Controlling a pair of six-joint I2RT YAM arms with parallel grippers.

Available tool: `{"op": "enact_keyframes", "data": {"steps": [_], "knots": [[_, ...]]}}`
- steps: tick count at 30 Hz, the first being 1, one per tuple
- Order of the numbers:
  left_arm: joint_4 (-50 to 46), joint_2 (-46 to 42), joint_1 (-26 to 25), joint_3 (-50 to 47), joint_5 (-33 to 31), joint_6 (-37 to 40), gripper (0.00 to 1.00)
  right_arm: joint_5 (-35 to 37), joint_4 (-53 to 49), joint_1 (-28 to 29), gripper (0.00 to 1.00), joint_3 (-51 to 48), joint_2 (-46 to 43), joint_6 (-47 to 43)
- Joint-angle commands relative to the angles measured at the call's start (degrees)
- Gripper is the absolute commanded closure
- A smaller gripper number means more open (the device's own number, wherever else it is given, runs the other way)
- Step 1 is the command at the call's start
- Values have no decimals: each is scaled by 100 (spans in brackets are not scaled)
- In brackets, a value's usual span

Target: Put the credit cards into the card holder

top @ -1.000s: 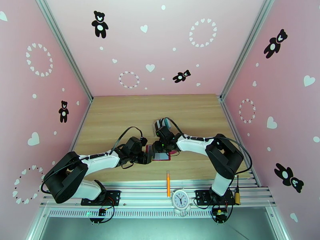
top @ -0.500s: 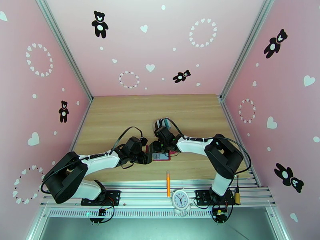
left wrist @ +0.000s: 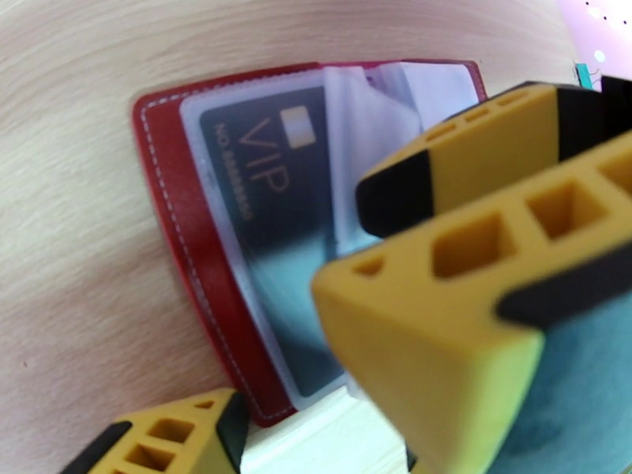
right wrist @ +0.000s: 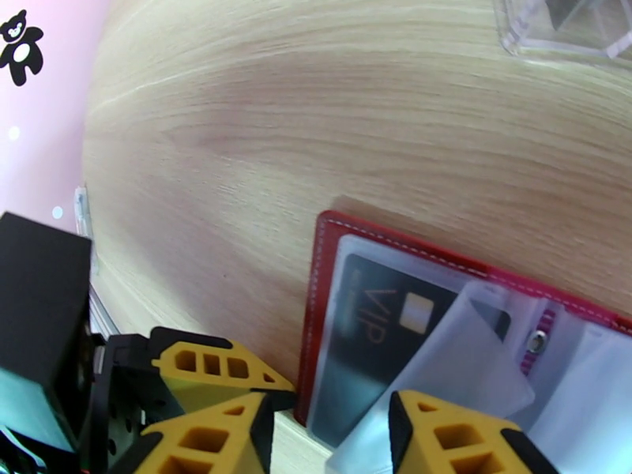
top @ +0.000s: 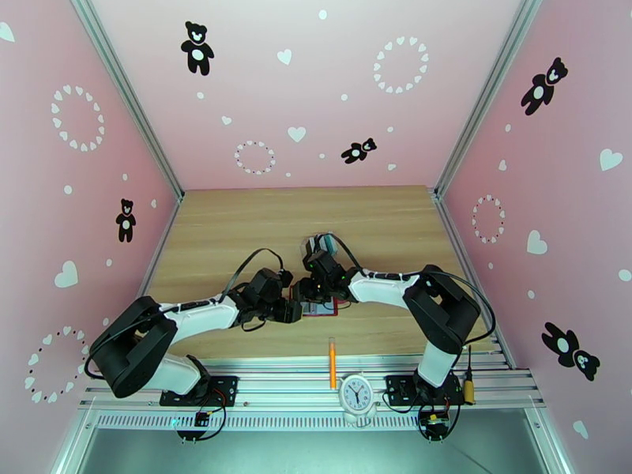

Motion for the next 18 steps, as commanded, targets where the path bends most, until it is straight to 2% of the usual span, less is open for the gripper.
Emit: {"op": "enact_keyframes", "data": {"steps": [1, 12, 18], "knots": [[-130, 270, -10, 37, -85, 64, 40, -163, 124, 52, 55, -78, -33, 66], [-315, 425, -14, 108, -318, 107, 43, -152, -58, 36, 55, 109, -253, -36], [-345, 439, -8, 117, -363, 109, 44, 9, -426, -82, 54, 137, -754, -192]]}}
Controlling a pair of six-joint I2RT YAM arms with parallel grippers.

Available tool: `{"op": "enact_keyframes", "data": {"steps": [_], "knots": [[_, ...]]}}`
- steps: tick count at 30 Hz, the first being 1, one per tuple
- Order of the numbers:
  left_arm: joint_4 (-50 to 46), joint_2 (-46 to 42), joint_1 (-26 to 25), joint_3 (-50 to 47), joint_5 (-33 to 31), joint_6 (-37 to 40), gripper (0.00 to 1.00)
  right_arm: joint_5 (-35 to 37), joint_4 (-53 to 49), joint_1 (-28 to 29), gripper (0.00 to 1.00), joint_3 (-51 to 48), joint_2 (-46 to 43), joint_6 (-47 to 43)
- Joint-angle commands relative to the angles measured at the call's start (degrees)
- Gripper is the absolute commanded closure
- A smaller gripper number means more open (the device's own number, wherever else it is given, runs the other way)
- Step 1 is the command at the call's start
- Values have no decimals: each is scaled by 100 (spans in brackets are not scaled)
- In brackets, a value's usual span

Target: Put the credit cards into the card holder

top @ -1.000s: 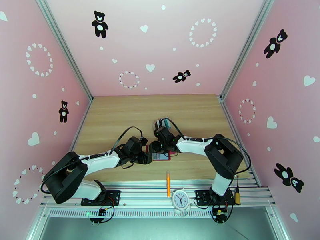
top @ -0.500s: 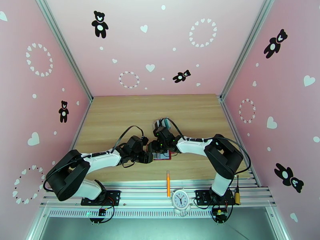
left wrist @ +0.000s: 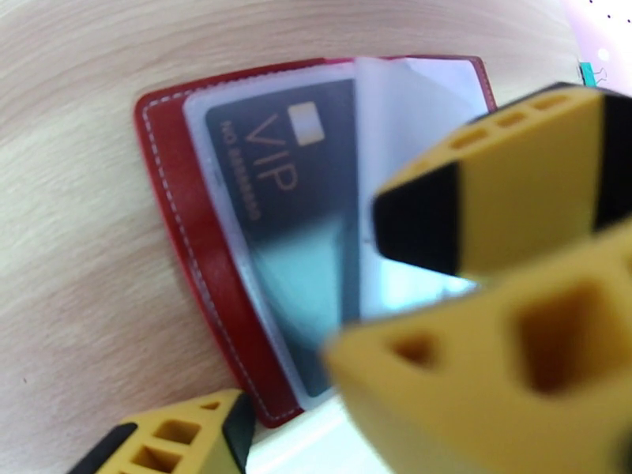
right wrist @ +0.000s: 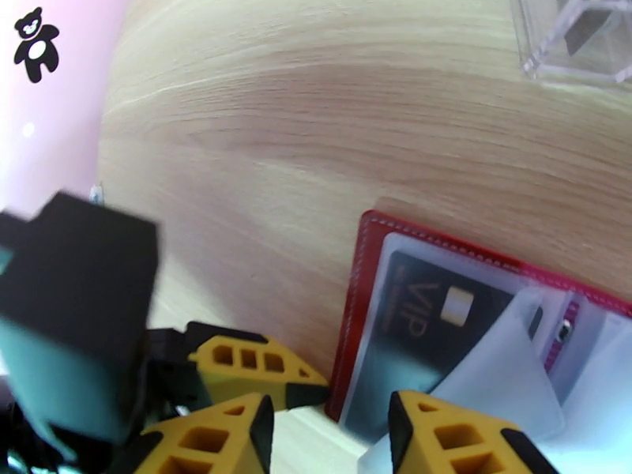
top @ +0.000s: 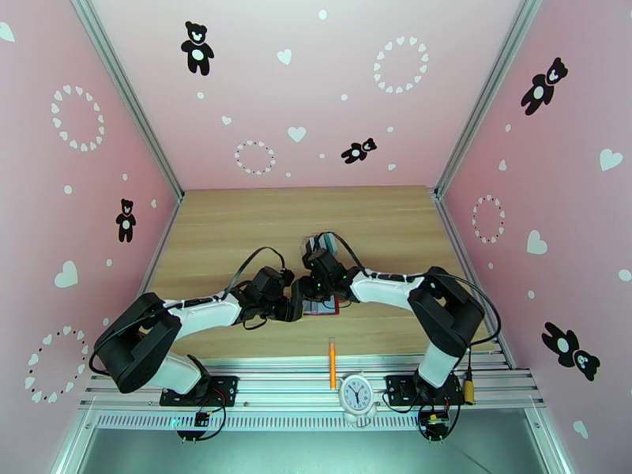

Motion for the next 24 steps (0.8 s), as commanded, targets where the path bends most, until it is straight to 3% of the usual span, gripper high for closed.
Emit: {"op": "enact_keyframes", "data": {"steps": [1, 10, 24], "knots": [[-252, 279, -11, -35, -353, 67, 45, 72, -355, -85, 54, 103, -505, -166], [-292, 157, -3, -41, -452, 59, 45, 212, -602, -444, 51, -404, -1045, -252], [-574, -1152, 399, -340, -937, -52, 49, 189, -459, -486, 51, -542, -999, -292]]}}
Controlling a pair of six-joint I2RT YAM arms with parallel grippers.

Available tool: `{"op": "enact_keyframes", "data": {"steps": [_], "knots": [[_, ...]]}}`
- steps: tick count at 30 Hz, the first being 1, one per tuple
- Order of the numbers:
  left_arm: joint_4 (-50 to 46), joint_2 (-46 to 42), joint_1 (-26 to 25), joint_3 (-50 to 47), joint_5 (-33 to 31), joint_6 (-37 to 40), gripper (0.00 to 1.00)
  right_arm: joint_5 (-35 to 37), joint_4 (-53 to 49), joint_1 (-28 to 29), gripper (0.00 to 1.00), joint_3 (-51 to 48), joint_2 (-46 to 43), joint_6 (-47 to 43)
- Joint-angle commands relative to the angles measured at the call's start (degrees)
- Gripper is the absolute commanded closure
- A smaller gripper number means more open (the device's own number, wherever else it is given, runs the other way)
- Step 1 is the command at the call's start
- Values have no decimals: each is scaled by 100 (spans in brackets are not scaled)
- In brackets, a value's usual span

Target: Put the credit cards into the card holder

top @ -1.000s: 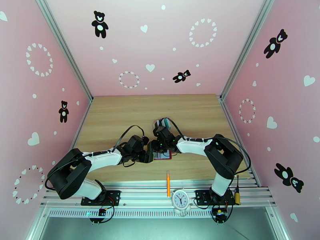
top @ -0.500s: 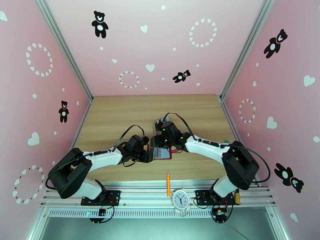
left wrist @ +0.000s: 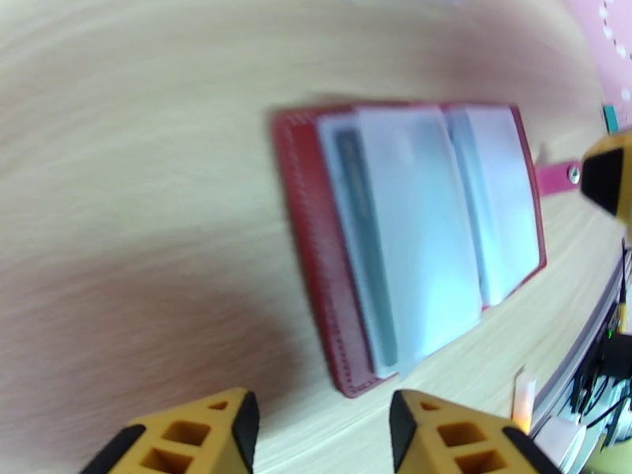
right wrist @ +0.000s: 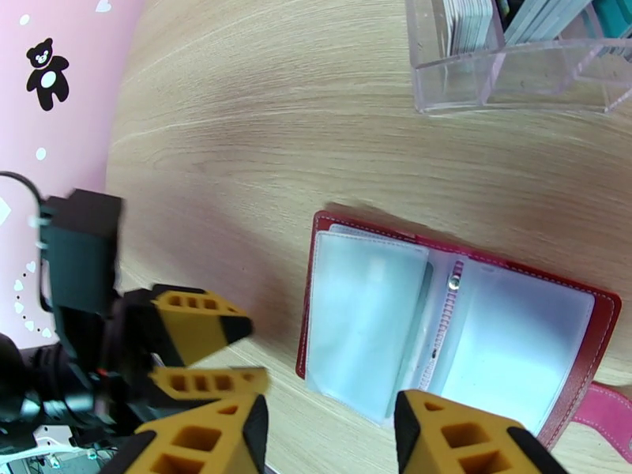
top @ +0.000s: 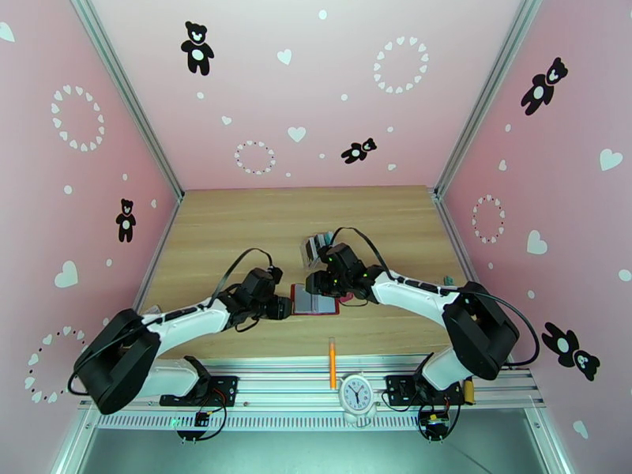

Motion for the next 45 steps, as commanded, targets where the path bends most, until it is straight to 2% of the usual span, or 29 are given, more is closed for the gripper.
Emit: {"op": "enact_keyframes", "data": {"steps": [1, 9, 15, 21, 35, 41, 45], "knots": [[-296, -198, 104, 55, -192, 7, 49, 12, -14, -31, 52, -80, -27, -72], [-370, 105, 199, 533, -107, -47, 49, -168, 306, -64, 59, -216, 90, -12], [-302, 557, 386, 947, 18, -191, 50, 39, 139, -184, 61, -334, -93, -121], [-217, 1233, 684, 1599, 133, -398, 49, 133, -186, -445, 55, -322, -321, -295], [457, 3318, 992, 3426, 671, -982, 49, 1121, -1654, -979, 53, 253, -888, -973], [1090, 3797, 1196, 3540, 1190, -1299, 49, 1051, -1948, -1314, 44, 705, -716, -1224], [1166, 4061, 1203, 3647, 1398, -1224, 49, 1120, -2231, -1439, 44, 1132, -495, -1437]]}}
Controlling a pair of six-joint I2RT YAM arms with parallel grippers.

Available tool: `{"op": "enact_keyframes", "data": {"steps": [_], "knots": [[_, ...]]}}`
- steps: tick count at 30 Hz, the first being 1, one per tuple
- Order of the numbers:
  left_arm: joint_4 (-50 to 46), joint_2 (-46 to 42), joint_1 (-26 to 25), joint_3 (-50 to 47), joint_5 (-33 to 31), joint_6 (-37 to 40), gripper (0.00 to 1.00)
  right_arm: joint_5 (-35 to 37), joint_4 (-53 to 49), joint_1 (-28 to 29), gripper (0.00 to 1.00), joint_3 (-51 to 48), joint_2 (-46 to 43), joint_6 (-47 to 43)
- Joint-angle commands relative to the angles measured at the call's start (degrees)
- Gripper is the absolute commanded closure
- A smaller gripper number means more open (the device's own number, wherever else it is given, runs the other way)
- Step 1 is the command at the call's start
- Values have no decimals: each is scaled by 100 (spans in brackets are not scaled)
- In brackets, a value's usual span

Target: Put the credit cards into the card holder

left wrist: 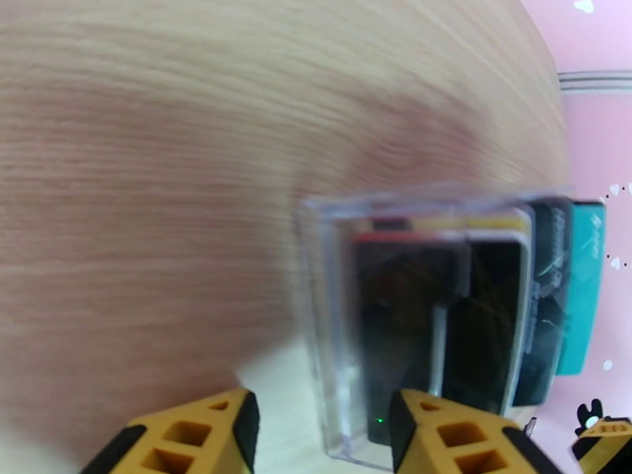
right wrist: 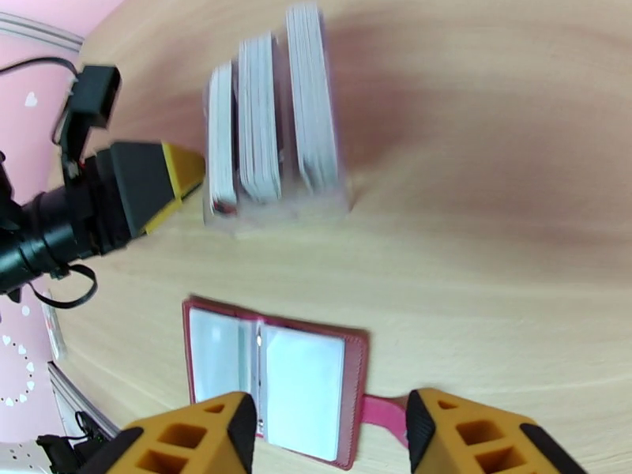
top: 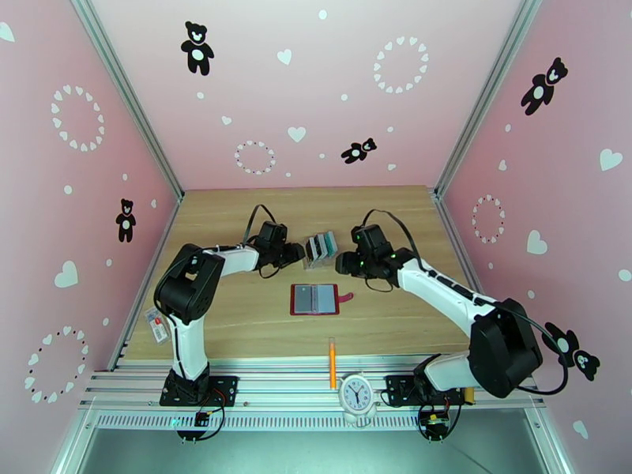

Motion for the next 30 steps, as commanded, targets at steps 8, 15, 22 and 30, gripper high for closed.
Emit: {"op": "enact_keyframes", "data": {"steps": [8, 15, 22, 30], "knots": [[579, 178, 3, -76, 513, -122, 49, 210, -666, -181, 43, 1132, 783, -502], [1074, 61, 1, -339, 689, -253, 49, 212, -890, -312, 42, 1859, 1589, -777], [1279, 30, 0, -428, 815, -348, 49, 341, -1189, -315, 41, 2599, 2191, -991], [1309, 166, 3, -333, 966, -376, 49, 263, -1453, -312, 41, 3218, 2777, -1179]]}}
